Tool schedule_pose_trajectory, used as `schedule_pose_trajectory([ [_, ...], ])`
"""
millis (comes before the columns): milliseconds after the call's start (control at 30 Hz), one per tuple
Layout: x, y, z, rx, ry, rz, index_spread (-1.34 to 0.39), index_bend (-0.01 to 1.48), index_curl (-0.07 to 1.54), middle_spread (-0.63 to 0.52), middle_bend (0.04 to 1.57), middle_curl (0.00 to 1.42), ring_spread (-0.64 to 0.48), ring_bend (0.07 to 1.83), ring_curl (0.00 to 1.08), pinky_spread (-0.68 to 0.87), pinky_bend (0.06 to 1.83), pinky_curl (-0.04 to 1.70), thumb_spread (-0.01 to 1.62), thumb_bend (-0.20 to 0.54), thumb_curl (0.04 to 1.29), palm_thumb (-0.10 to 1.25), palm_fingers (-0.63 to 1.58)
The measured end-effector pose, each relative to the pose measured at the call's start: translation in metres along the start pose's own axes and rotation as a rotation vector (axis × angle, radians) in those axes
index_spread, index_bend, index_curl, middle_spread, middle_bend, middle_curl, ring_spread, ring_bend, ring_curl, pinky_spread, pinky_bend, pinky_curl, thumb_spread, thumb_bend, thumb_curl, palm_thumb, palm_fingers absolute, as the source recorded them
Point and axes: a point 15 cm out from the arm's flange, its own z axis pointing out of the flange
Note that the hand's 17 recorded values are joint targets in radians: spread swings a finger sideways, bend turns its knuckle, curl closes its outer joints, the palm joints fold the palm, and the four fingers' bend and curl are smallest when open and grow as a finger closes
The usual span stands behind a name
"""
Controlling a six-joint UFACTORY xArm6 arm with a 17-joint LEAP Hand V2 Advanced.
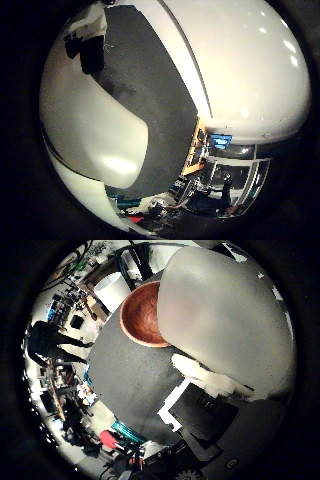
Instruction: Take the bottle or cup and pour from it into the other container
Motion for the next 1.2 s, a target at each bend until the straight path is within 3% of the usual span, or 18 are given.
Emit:
schedule_pose_trajectory([
  [1200, 0.012, 0.0, 0.002, -0.002, 0.057, -0.008, -0.43, 0.75, 1.09, -0.29, 1.06, 1.11, -0.28, 1.29, 0.94, -0.24, 1.16, 1.14, 0.62, -0.03, 0.68, 0.99, 1.06],
])
